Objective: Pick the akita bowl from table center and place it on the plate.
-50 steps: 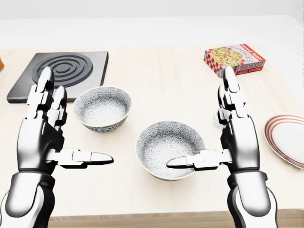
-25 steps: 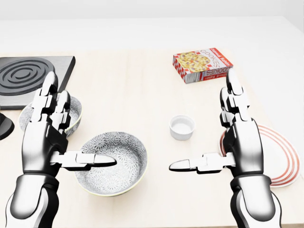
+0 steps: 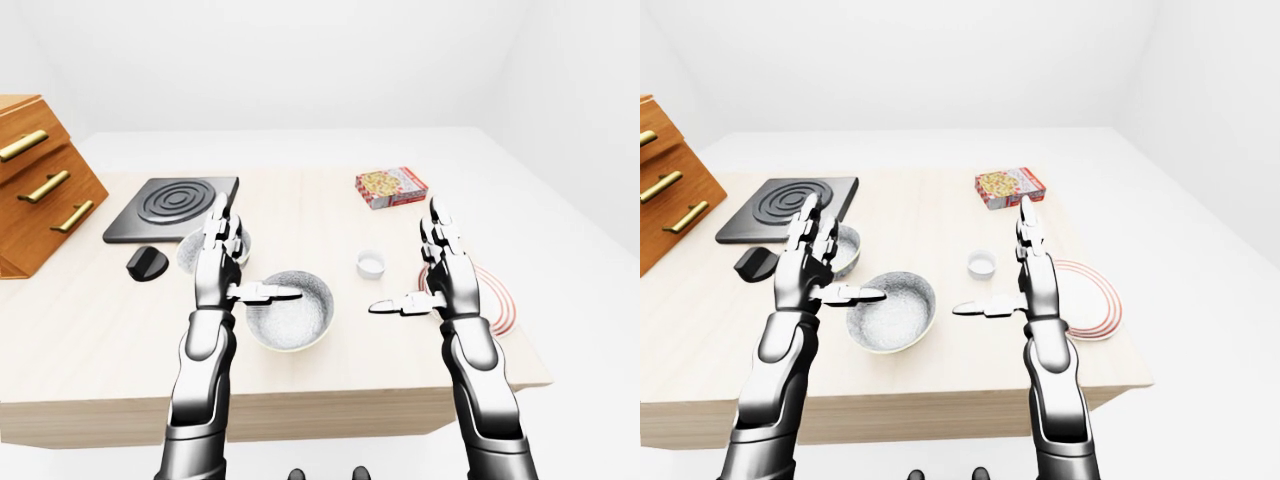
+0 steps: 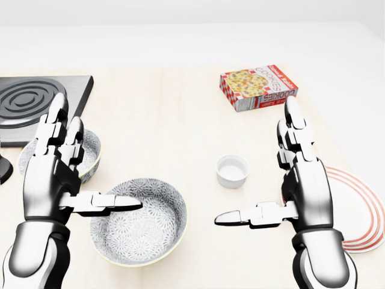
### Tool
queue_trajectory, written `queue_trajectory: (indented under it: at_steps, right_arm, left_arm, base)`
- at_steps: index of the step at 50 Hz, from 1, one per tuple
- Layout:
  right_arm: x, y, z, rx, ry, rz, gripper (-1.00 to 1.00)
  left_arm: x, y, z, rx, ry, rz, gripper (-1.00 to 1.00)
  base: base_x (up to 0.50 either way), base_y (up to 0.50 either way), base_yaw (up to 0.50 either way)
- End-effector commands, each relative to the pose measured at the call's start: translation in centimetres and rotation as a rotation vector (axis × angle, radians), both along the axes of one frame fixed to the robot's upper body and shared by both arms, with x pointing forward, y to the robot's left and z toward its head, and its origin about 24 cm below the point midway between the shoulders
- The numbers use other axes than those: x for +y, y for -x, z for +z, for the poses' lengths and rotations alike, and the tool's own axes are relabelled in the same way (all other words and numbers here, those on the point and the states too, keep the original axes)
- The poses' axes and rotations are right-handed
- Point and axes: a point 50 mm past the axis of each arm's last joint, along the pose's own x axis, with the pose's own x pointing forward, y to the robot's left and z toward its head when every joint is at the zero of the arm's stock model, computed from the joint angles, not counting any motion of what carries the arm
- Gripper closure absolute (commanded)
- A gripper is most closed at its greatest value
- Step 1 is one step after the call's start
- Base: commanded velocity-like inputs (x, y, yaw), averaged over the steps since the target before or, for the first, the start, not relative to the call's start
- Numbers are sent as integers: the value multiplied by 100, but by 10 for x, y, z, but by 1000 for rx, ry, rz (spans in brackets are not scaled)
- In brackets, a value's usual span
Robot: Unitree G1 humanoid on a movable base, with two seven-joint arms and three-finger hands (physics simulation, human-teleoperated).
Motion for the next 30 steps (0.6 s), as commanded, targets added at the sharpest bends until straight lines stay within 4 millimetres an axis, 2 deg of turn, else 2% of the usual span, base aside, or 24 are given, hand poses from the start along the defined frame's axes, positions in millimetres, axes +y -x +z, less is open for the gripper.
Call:
queue_trajectory:
  at_steps: [1, 8, 14, 15, 18, 23, 30]
  right_arm:
    - [-1, 0, -2, 10, -2, -4, -100]
    - [0, -2, -3, 13, 2, -3, -100]
    - [-1, 1, -2, 10, 6, -4, -100]
    - [-2, 1, -2, 10, 6, -4, -100]
    - [-2, 1, -2, 7, 7, -4, -100]
    - [-3, 0, -3, 15, 6, -12, -100]
    - [-4, 1, -6, 27, 7, -15, -100]
  left_arm:
    - [2, -1, 0, 4, -2, 6, -100]
    - [6, -4, 0, 5, -6, 19, -100]
    - [19, -19, -5, 50, -79, 68, -100]
    - [27, -29, -9, 90, -153, 101, -100]
    - [41, -40, -17, 153, -249, 162, -100]
    - [74, -63, -23, 206, -549, 346, -100]
    - [88, -73, -21, 185, -758, 424, -100]
  base:
    - [16, 0, 0]
    - [0, 0, 0]
    - [0, 0, 0]
    - [0, 0, 0]
    - [0, 0, 0]
    - [0, 0, 0]
    - [0, 0, 0]
